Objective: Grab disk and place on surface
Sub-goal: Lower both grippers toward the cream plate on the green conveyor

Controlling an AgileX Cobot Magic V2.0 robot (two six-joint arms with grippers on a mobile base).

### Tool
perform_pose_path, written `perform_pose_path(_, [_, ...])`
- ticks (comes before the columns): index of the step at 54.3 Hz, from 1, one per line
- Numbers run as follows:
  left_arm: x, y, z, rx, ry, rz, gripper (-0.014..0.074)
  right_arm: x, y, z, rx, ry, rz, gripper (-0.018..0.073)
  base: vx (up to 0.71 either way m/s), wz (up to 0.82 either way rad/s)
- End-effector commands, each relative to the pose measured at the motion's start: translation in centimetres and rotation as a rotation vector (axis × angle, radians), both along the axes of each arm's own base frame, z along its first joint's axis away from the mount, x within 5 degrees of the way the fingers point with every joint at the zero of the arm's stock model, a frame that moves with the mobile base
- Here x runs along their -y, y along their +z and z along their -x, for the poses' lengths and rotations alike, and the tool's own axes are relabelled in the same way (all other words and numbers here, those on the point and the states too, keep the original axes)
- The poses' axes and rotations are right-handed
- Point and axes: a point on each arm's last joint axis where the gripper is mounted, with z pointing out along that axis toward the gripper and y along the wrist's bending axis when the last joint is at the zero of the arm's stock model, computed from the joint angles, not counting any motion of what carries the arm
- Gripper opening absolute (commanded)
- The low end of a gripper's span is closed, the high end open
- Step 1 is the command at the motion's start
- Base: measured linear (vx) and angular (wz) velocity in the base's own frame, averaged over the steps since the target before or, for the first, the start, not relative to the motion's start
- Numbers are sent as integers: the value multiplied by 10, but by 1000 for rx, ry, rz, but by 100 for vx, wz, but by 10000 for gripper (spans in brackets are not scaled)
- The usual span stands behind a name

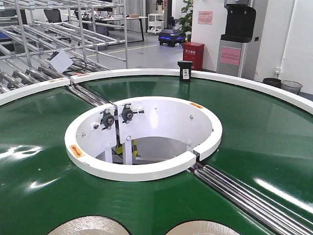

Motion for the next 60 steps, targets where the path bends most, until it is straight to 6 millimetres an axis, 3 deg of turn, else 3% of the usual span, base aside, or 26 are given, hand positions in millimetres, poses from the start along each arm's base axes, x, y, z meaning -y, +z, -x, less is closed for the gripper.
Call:
perform_pose_path(1, [0,16,-1,90,-4,5,173,0,7,0,93,2,16,-8,0,0])
perform_pose_path(23, [1,25,-1,189,-9,8,173,-1,13,0,154,10,42,-8,0,0])
perform_pose_path(33, [2,42,2,372,-21,54,173,-3,40,5,345,27,49,-8,0,0])
perform_pose_path(41, [2,93,17,633,-43,103,173,-2,102,17,394,9,51,-8,0,0])
perform_pose_path(50, [0,175,39,663,-6,-15,173,0,167,9,317,-12,53,-8,0,0])
perform_pose_path(55, [0,205,28,563,16,-118,173,1,192,-10,282,-13,72,-8,0,0])
perform_pose_path(60, [0,220,8,484,20,-179,173,2,198,-34,217,-11,68,-8,0,0])
